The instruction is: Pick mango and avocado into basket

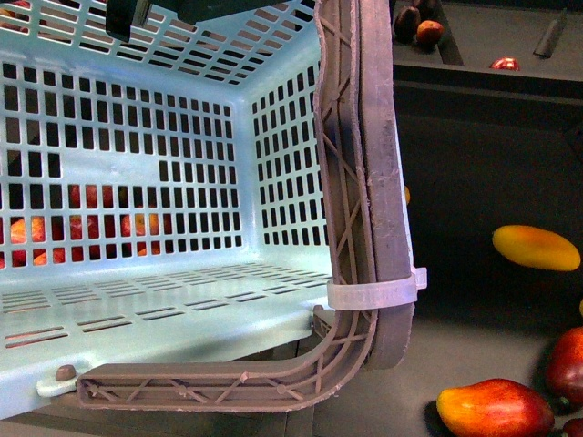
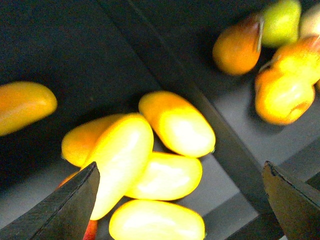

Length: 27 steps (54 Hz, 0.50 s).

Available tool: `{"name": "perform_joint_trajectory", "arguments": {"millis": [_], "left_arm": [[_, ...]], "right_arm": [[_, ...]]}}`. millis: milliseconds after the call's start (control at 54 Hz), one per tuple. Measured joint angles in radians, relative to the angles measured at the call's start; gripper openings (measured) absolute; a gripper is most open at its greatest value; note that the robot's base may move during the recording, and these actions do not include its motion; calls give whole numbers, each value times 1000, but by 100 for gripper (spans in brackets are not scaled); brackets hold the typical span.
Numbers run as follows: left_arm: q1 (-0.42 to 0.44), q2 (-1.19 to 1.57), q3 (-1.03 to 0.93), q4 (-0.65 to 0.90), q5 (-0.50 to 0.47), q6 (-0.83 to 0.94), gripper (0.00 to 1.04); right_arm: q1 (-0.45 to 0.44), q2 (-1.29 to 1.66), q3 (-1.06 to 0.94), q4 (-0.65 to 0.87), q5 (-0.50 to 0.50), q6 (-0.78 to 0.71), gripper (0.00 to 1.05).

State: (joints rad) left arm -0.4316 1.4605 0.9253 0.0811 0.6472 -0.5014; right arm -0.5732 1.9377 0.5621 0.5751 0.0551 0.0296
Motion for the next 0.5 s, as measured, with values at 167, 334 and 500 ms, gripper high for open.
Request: {"name": "perform_joint_trajectory", "arguments": {"millis": [167,334,500], "left_arm": [[0,0,0,0,0,0,11],[0,0,0,0,0,0,11],[0,0,0,0,0,0,11]], "right_arm": [[39,159,62,-29,89,192,97],[114,213,104,-19,180,373,97],[167,263,142,-19,243,462,97]]}}
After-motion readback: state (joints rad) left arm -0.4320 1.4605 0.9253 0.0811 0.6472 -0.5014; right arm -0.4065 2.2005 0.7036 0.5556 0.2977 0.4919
